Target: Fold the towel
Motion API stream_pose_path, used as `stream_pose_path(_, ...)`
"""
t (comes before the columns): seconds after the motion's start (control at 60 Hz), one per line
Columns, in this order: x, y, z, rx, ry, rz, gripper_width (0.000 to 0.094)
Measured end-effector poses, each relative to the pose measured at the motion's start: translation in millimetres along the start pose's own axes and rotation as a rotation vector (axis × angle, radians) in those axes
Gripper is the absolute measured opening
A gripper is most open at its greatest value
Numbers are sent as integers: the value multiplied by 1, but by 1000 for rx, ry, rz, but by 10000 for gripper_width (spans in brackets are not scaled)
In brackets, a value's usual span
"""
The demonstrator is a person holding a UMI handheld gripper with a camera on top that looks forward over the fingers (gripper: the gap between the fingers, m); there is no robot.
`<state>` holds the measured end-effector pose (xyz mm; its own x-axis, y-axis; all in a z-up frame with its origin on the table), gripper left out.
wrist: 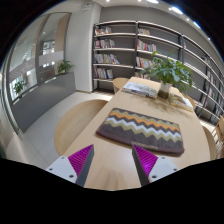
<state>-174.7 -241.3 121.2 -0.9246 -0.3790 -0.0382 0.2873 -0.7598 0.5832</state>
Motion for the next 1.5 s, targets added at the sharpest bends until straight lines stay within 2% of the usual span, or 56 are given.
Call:
stream_pose_path(0.1,26,-60,29,12,-24,-6,765)
stream_pose_path(0.25,30,-134,70,36,-30,-78,739)
stream_pose_path(0.333,29,-167,76,56,-37,-100,726)
stream_pose_path(0.433,29,-190,65,122,-54,-108,708)
stream_pose_path(0.467,27,-191,69,94,-66,-123,651)
stream_pose_path(0.617,16,-190,65,92,-92,-182,354)
stream_pose_path(0.717,13,-190,62,71,-125,-194,290)
stream_pose_path(0.767,8,-190,61,59,-131,-215,162)
stream_pose_path(0.783,6,-190,61,53,-130,-220,89)
stream_pose_path(0.9,1,-189,61,23,-227,-169,81)
stream_pose_path(1.033,-11,-175,78,67,-266,-84,65)
stream_pose_path(1.267,-122,-87,142,-32,-140,-203,64)
stream_pose_path(1.4,-193,-67,122,-5,-144,-257,86)
stream_pose_path(1.5,-229,-76,78,55,-184,-250,195)
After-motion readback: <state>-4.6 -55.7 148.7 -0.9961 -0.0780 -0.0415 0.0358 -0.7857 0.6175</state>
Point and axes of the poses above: the point between the fingertips, and its own axes, seen from behind it with the camera up: x to the left, z up, y backward, against the way the camera looks, the point moved 10 cm from there along y, backward, against the way the camera looks, and after that the axes turned 1 degree about -z, right-handed, at the moved point
